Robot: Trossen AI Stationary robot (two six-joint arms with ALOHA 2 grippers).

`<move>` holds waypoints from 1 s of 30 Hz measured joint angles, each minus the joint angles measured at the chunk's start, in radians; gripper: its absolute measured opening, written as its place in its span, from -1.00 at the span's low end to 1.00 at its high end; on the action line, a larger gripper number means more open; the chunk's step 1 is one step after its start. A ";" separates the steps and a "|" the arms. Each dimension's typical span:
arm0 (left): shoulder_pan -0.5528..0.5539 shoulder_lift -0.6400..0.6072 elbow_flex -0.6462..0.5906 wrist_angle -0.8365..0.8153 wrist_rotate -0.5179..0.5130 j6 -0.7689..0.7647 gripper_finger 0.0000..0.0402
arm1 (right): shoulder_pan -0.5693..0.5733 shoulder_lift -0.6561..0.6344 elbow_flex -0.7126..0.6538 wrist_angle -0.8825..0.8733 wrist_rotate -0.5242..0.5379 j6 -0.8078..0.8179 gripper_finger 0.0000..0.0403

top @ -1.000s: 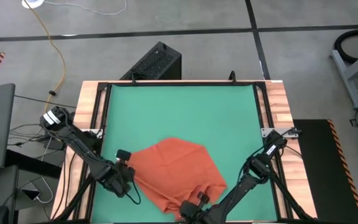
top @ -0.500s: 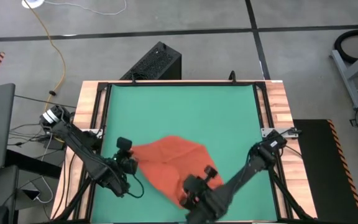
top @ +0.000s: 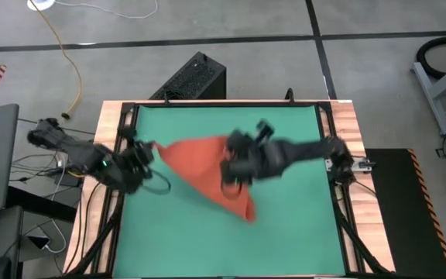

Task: Roll towel
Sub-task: Fold the orange towel

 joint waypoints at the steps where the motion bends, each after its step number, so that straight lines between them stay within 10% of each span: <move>1: 0.043 -0.033 0.000 0.048 -0.010 0.076 -1.00 | -0.037 -0.015 0.000 0.001 0.002 -0.037 -0.99; 16: 0.551 -0.116 0.000 0.972 0.027 1.265 -1.00 | -0.296 -0.118 0.000 0.174 0.206 -0.426 -0.99; 24: 0.567 -0.106 0.000 1.105 -0.046 1.449 -1.00 | -0.178 -0.160 0.000 0.152 0.320 -0.403 -0.99; 30: 0.455 -0.113 0.000 0.901 -0.175 1.163 -1.00 | -0.057 -0.150 -0.004 0.001 0.203 -0.140 -0.99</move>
